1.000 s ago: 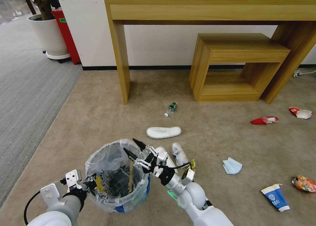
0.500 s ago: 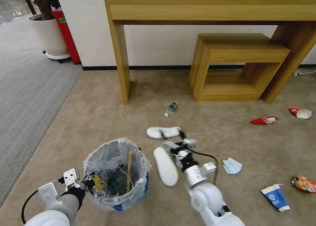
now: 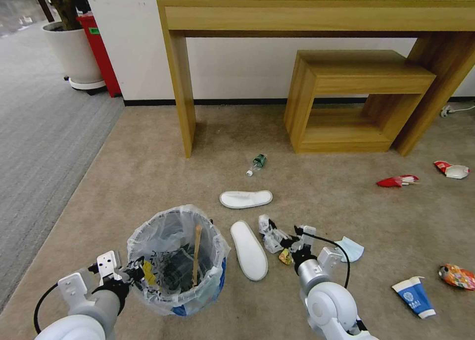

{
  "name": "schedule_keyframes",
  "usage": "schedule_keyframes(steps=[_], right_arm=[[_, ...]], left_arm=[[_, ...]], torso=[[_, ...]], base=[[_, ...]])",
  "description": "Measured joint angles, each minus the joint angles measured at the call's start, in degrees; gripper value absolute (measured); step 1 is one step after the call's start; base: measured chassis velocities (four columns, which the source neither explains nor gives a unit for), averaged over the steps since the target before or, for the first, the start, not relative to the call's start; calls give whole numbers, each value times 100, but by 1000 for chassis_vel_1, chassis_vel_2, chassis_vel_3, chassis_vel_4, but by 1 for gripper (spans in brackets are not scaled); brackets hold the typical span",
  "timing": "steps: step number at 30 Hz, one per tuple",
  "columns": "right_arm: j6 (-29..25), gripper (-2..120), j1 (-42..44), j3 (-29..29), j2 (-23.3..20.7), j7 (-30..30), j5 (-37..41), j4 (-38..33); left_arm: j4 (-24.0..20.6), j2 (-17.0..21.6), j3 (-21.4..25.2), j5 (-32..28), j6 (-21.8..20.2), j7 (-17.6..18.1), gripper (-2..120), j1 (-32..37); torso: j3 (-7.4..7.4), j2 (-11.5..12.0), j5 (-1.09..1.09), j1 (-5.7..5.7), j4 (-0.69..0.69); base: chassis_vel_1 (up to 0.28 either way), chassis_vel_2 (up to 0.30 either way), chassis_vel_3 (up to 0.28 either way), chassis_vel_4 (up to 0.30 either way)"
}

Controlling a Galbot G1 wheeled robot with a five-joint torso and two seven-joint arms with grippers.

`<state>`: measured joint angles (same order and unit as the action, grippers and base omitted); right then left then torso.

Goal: Pick up the trash bin and place the garbage on the floor into it.

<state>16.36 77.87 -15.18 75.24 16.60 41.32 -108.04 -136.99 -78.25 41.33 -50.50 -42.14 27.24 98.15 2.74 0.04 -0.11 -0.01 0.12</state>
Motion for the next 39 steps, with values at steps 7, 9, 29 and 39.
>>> schedule_keyframes(steps=[7, 9, 29, 39], right_arm=[[414, 100, -287, 200, 63, -142, 375, 418], [483, 100, -360, 246, 85, -170, 433, 517], [1338, 100, -1469, 460, 362, -101, 578, 1944], [1684, 100, -1728, 463, 340, -486, 329, 2336]], left_arm=[[-8, -30, 16, 18, 1, -12, 1, 32], [-7, -32, 20, 24, 0, -12, 1, 34], [56, 6, 147, 43, 1, -1, 1, 72], [135, 124, 245, 33, 1, 54, 1, 77]], torso=[[0, 0, -1, 0, 0], [0, 0, -1, 0, 0], [0, 0, -1, 0, 0], [1, 0, -1, 0, 0]], base=[[0, 0, 0, 0], [0, 0, 0, 0], [0, 0, 0, 0], [0, 0, 0, 0]])
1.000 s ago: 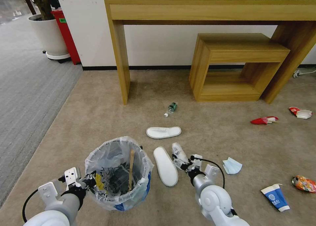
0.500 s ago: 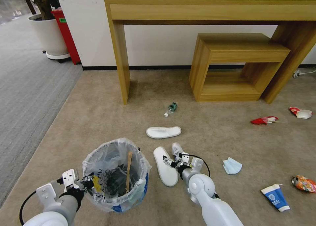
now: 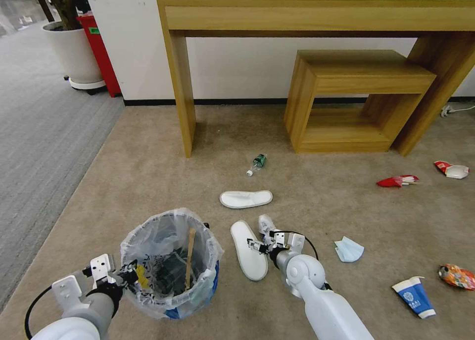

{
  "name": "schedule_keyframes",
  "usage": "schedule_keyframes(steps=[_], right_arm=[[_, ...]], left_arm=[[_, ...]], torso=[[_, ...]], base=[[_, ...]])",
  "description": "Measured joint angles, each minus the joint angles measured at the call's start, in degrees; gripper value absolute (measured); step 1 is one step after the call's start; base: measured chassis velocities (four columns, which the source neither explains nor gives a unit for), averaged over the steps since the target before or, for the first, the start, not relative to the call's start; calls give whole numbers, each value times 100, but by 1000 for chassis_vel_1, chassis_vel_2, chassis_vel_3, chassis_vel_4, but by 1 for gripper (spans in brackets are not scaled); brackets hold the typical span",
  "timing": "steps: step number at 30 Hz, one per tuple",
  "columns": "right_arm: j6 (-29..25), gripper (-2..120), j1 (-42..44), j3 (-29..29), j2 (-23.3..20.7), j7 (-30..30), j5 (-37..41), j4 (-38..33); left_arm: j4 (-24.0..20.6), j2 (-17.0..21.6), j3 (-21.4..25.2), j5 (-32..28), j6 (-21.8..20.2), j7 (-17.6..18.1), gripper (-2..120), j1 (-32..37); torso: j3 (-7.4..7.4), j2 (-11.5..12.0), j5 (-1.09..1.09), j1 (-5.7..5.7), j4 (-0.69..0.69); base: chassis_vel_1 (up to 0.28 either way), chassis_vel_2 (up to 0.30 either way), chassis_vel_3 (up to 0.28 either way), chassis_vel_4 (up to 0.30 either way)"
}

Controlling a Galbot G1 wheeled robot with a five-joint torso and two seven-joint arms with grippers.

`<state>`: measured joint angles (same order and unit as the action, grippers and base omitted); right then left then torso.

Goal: Pick up the trash bin and place the garbage on the floor into it.

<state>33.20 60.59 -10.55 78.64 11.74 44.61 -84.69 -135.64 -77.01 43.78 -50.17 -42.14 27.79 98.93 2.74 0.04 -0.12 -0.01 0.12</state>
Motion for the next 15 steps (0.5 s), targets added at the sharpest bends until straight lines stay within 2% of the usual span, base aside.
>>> schedule_keyframes(steps=[5, 8, 15], right_arm=[[33, 100, -127, 36, 29, -319, -272, 226], [34, 100, -262, 38, 72, -709, -607, 487], [35, 100, -467, 35, 126, -821, -716, 847]], left_arm=[[98, 70, 105, -3, 0, 1, 1, -5], [206, 107, 186, -9, 0, 2, 1, -47], [319, 83, 191, -4, 0, 1, 1, -117]], torso=[[0, 0, 0, 0, 0], [0, 0, 0, 0, 0], [0, 0, 0, 0, 0]], base=[[0, 0, 0, 0], [0, 0, 0, 0], [0, 0, 0, 0]])
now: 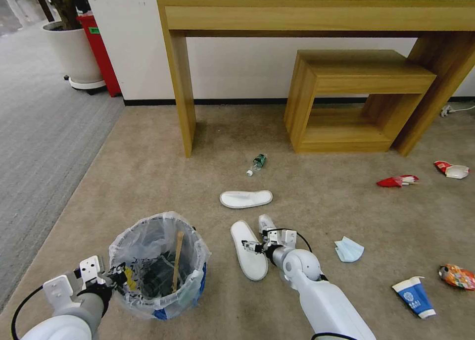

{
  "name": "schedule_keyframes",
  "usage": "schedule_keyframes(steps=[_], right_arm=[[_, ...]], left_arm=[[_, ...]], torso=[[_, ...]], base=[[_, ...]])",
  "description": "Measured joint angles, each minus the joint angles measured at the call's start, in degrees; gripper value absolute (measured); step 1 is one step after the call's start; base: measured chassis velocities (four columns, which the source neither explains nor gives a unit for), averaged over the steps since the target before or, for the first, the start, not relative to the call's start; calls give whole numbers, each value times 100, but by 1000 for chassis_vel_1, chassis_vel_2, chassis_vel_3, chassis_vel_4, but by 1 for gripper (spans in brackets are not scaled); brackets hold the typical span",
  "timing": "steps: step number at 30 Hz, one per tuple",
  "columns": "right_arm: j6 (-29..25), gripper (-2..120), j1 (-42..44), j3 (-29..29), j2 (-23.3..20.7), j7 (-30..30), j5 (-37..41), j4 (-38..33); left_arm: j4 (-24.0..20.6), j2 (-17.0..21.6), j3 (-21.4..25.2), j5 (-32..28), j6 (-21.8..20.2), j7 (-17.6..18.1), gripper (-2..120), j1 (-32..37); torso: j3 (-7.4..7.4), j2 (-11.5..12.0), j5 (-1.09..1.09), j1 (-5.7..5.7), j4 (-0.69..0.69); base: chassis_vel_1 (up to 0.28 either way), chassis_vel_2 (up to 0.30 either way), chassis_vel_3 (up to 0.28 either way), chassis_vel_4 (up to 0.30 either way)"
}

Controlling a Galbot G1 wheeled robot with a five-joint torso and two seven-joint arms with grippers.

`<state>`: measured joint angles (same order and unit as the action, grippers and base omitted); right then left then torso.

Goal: Pick up the trash bin and place the garbage on the floor into it.

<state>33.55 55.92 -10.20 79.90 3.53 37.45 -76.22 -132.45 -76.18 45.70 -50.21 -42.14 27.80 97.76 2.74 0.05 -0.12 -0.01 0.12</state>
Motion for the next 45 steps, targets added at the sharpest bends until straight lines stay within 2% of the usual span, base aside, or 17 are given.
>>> schedule_keyframes(steps=[7, 11, 17, 18, 20, 21, 24, 25, 27, 28, 29, 31, 33, 35, 40, 44, 45], right_arm=[[12, 100, -194, -6, 94, -147, -167, 516], [32, 95, -252, -9, 196, -403, -387, 719], [26, 72, -335, 24, 361, -460, -687, 999], [26, 72, -335, 24, 361, -460, -687, 999], [0, 62, -353, 23, 372, -441, -710, 1052], [0, 62, -353, 23, 372, -441, -710, 1052], [-84, 47, -361, 12, 370, -395, -719, 1097], [-84, 47, -361, 12, 370, -395, -719, 1097], [-176, 39, -353, 9, 364, -376, -711, 1097], [-243, 32, -337, 10, 353, -374, -706, 1091], [-243, 32, -337, 10, 353, -374, -706, 1091], [-396, 21, -318, 17, 336, -370, -703, 1077], [-460, 18, -311, 22, 330, -365, -703, 1077], [-682, 6, -279, 36, 306, -357, -699, 1030], [-1238, 3, -161, 62, 223, -509, -696, 738], [-2155, 3, 120, 121, 14, -968, -662, -112], [-2155, 3, 120, 121, 14, -968, -662, -112]], left_arm=[[58, -9, -8, 6, 0, -5, 1, -37], [52, -19, -14, 4, 0, -7, 1, -51], [-8, -29, -44, 0, 0, -8, 1, -54], [-8, -29, -44, 0, 0, -8, 1, -54], [-8, -29, -45, 0, 0, -9, 1, -52], [-8, -29, -45, 0, 0, -9, 1, -52], [-8, -29, -65, 0, 0, -8, 1, -57], [-8, -29, -65, 0, 0, -8, 1, -57], [-1, -32, -83, 1, 0, -8, 1, -72], [6, -34, -95, 4, 0, -8, 1, -79], [6, -34, -95, 4, 0, -8, 1, -79], [17, -45, -121, 8, 0, -8, 1, -87], [19, -48, -127, 9, 0, -8, 1, -87], [22, -52, -135, 13, 0, -8, 1, -87], [24, -43, -134, 12, 0, -8, 1, -87], [74, -46, -150, 11, 0, -8, 1, -98], [74, -46, -150, 11, 0, -8, 1, -98]], torso=[[0, 0, 0, 0, 0], [0, 0, 0, 0, 0], [0, 0, 0, 0, 0], [0, 0, 0, 0, 0], [0, 0, 0, 0, 0], [0, 0, 0, 0, 0], [0, 0, 0, 0, 0], [0, 0, 0, 0, 0], [0, 0, 0, 0, 0], [0, 0, 1, 0, 0], [0, 0, 1, 0, 0], [0, 0, 1, 0, 0], [0, 0, 1, 0, 0], [0, 0, 1, 0, 0], [0, 0, 0, 0, 0], [0, 0, 0, 0, 0], [0, 0, 0, 0, 0]], base=[[0, 0, 0, 0], [0, 0, 0, 0], [0, 0, 0, 0], [0, 0, 0, 0], [0, 0, 0, 0], [0, 0, 0, 0], [0, 0, 0, 0], [0, 0, 0, 0], [0, 0, 0, 0], [0, 0, 0, 0], [0, 0, 0, 0], [0, 0, 0, 0], [0, 0, 0, 0], [0, 0, 0, 0], [0, 0, 0, 0], [0, 0, 0, 0], [0, 0, 0, 0]])
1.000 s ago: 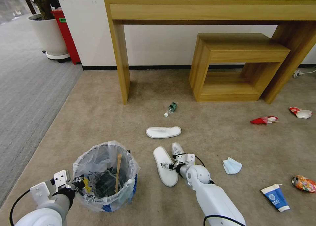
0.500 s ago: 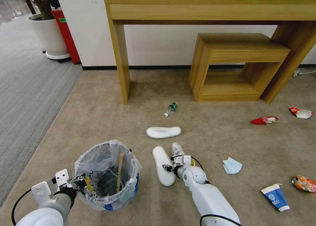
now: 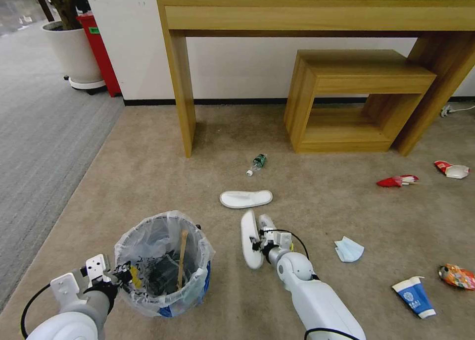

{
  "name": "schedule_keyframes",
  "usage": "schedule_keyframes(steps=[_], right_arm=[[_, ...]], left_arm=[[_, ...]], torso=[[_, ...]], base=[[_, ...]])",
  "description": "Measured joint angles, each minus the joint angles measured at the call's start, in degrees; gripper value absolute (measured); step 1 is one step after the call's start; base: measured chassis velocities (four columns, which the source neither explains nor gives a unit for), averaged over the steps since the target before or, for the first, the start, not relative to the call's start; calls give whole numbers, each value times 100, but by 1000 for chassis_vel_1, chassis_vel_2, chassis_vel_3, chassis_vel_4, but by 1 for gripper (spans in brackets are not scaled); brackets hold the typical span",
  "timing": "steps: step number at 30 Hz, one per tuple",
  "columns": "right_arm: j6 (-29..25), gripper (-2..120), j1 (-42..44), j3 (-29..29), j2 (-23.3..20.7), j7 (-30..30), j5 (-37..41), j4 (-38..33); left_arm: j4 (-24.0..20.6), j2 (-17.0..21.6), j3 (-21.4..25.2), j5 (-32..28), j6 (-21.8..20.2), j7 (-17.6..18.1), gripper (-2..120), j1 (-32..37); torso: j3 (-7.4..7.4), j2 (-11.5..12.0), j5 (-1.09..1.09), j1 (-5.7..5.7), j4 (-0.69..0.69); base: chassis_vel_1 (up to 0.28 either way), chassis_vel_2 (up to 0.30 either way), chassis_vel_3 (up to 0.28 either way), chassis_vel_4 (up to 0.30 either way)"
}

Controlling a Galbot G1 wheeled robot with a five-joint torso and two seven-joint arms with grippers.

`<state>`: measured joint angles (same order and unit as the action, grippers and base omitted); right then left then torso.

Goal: Pick up the trash bin and place the garbage on the floor into it.

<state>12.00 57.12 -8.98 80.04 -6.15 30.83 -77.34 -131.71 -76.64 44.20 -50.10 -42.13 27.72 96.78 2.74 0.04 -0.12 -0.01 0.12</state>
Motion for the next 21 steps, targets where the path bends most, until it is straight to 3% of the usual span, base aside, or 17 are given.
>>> schedule_keyframes(steps=[3, 4, 7, 8, 10, 14, 21], right_arm=[[-1173, 3, 199, 5, -157, -837, 138, -642], [-1173, 3, 199, 5, -157, -837, 138, -642], [-2071, 3, 181, -59, -206, -2224, 842, -1082], [-2071, 3, 181, -59, -206, -2224, 842, -1082], [-2383, 3, 82, -71, -204, -3094, 1587, -1315], [-2449, 3, -94, -14, -139, -3732, 2302, -1563], [-2490, 3, -153, 648, -5, -4146, 2240, -1480]], left_arm=[[31, -64, -97, -1, 0, 0, 1, -1], [31, -64, -97, -1, 0, 0, 1, -1], [-11, -154, -209, -5, 0, -2, 1, 4], [-11, -154, -209, -5, 0, -2, 1, 4], [-14, -185, -267, 29, 0, -5, 1, -1], [17, -227, -329, 83, 0, -16, 1, 0], [23, -279, -391, 102, 0, -36, 1, -42]], torso=[[0, 0, 1, 0, 1], [0, 0, 1, 0, 1], [0, 0, 0, 0, 0], [0, 0, 0, 0, 0], [0, 0, 0, 0, 0], [0, 0, 0, 0, 0], [0, 0, 0, 0, 0]], base=[[0, 0, 0, 0], [0, 0, 0, 0], [0, 0, 0, 0], [0, 0, 0, 0], [0, 0, 0, 0], [0, 0, 0, 0], [0, 0, 0, 0]])
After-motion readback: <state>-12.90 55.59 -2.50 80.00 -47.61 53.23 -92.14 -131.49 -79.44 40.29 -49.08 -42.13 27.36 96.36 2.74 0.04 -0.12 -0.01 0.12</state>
